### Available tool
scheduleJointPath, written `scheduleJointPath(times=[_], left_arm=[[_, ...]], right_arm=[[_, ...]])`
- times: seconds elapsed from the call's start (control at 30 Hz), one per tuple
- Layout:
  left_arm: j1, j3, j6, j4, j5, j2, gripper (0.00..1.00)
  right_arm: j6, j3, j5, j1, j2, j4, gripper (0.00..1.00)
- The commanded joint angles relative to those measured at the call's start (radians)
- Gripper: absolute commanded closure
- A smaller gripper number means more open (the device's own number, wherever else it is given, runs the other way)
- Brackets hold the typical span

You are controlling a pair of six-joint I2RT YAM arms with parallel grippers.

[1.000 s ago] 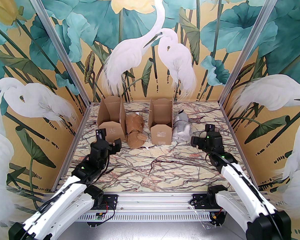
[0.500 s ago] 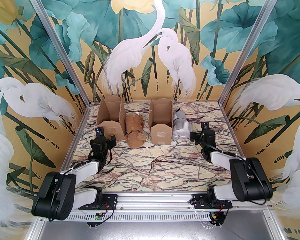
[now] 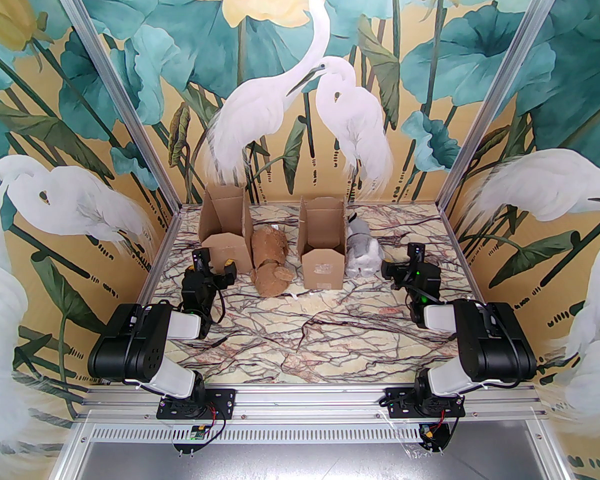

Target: Unpack the express box

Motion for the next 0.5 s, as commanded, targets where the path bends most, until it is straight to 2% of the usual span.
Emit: scheduleJointPath(times=[0.0,0.47], left_arm=[[0.004,0.012,-0.001,0.031,0.009,0.005,0.0],[0.005,0.076,-0.002,-0.09,0.009,0.008,0.0]], right_arm=[[-0.001,0.007,0.004,0.0,0.006,0.038,0.01],[-0.009,0.011,0.037,0.015,0.011,0.035,0.01]])
